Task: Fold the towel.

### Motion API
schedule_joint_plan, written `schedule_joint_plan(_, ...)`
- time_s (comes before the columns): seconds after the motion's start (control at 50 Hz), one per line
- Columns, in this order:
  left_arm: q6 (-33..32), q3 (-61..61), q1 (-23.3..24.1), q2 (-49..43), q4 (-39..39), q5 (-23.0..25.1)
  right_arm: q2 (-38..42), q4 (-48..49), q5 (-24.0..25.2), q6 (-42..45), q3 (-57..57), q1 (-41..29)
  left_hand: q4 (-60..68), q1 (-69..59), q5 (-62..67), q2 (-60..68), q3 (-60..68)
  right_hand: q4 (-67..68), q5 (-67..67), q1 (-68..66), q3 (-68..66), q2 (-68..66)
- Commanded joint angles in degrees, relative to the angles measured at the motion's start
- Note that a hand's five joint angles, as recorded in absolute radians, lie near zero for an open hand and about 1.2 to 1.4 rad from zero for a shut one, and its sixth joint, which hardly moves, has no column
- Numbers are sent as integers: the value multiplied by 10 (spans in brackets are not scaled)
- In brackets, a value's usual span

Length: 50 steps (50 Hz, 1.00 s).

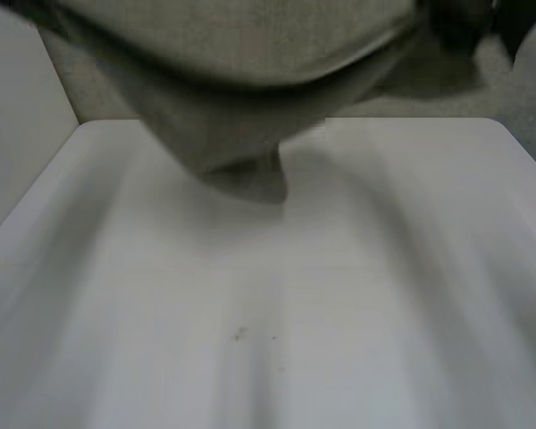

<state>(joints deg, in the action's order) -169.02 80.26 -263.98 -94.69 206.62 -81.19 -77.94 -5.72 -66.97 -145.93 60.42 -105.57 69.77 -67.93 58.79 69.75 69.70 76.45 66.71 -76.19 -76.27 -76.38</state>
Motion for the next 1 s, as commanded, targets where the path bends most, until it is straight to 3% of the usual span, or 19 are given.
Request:
schedule_joint_plan(0.02,-17,97,-12,32,-106,32,-7,-142,11,72,79,28,102,-121,112,102,103,35,33,-38,-37,-36)
schedule_joint_plan(0.16,-41,86,-21,139,-249,45,-101,-253,4,41,-1,27,102,-121,112,102,103,35,33,-38,-37,-36)
schedule_joint_plan(0.24,-40,62,-20,155,-267,45,-101,-292,15,-1,-57,35,102,-121,112,102,103,35,33,-38,-37,-36)
schedule_joint_plan(0.34,-41,46,-16,142,-273,43,-43,-343,20,-8,-101,47,102,-121,112,102,103,35,33,-38,-37,-36)
schedule_joint_plan(0.46,-53,32,-14,-1,-278,31,83,-383,8,33,-121,19,102,-121,112,102,103,35,33,-38,-37,-36)
schedule_joint_plan(0.5,-65,21,-11,-38,-279,27,160,-386,-22,61,-140,-3,102,-121,112,102,103,35,33,-38,-37,-36)
schedule_joint_plan(0.54,-105,-18,0,-137,-279,10,193,-384,-41,72,-153,-11,102,-121,112,102,103,35,33,-38,-37,-36)
schedule_joint_plan(0.56,-105,-19,0,-138,-279,9,193,-384,-41,72,-153,-11,102,-121,112,102,103,35,33,-38,-37,-36)
schedule_joint_plan(0.6,-151,-81,22,-227,-290,-19,259,-378,-82,92,-201,-22,102,-121,112,102,103,35,33,-38,-37,-36)
schedule_joint_plan(0.7,-200,-197,45,-290,-299,-29,340,-319,-123,98,-347,-24,102,-121,112,102,103,35,33,-38,-37,-36)
schedule_joint_plan(0.74,-203,-235,56,-284,-290,-28,357,-274,-129,91,-419,-26,102,-121,112,102,103,35,33,-38,-37,-36)
schedule_joint_plan(0.78,-182,-301,82,-256,-222,-33,362,-159,-133,76,-527,-44,102,-121,112,102,103,35,33,-38,-37,-36)
schedule_joint_plan(0.8,-182,-302,82,-256,-221,-33,362,-158,-133,76,-528,-44,102,-121,112,102,103,35,33,-38,-37,-36)
schedule_joint_plan(0.82,-161,-314,92,-232,-164,-34,354,-101,-139,52,-556,-49,102,-121,112,102,103,35,33,-38,-37,-36)
schedule_joint_plan(0.84,-161,-314,92,-232,-163,-34,339,-56,-145,16,-558,-52,102,-121,112,102,103,35,33,-38,-37,-36)
schedule_joint_plan(0.88,-103,-290,90,-179,-37,-36,316,-19,-153,-22,-552,-49,102,-121,112,102,103,35,33,-38,-37,-36)
schedule_joint_plan(0.9,-103,-290,90,-179,-37,-36,316,-18,-153,-23,-551,-49,102,-121,112,102,103,35,33,-38,-37,-36)
schedule_joint_plan(0.94,-51,-256,89,-151,66,-38,287,18,-152,-77,-523,-48,102,-121,112,102,103,35,33,-38,-37,-36)
schedule_joint_plan(1.0,-35,-239,89,-149,93,-37,272,12,-150,-88,-474,-48,102,-121,112,102,103,35,33,-38,-37,-36)
